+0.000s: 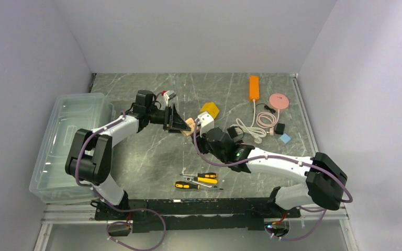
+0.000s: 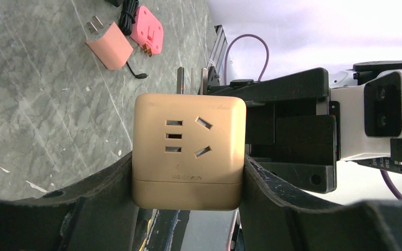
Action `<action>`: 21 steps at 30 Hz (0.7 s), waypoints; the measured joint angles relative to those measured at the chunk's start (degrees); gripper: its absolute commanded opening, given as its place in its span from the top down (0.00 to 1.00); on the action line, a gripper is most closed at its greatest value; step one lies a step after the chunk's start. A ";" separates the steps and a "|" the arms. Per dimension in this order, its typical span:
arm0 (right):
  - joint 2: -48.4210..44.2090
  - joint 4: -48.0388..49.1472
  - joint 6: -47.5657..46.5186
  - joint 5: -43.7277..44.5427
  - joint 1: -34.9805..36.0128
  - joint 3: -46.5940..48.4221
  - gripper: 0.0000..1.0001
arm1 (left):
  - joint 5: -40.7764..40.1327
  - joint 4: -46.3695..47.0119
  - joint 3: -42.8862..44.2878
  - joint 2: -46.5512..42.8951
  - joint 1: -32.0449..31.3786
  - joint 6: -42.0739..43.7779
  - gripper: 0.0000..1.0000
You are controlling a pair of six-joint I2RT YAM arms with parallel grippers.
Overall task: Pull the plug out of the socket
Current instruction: Remove the plug from the socket.
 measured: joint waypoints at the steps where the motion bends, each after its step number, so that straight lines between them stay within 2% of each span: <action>1: 0.07 0.00 -0.11 -0.39 0.02 0.11 0.60 | -0.07 0.02 0.00 0.00 0.00 0.00 1.00; 3: 0.20 0.02 -0.50 -0.90 0.09 0.17 0.67 | -0.11 0.07 0.00 0.00 0.00 0.00 1.00; 14: 1.20 0.87 2.27 -1.99 -0.02 0.31 0.80 | -1.09 0.13 -0.11 0.00 0.24 -0.46 1.00; 21: 1.27 0.55 2.47 -2.49 -0.04 0.31 0.96 | -1.11 -2.19 0.04 0.00 0.33 1.03 1.00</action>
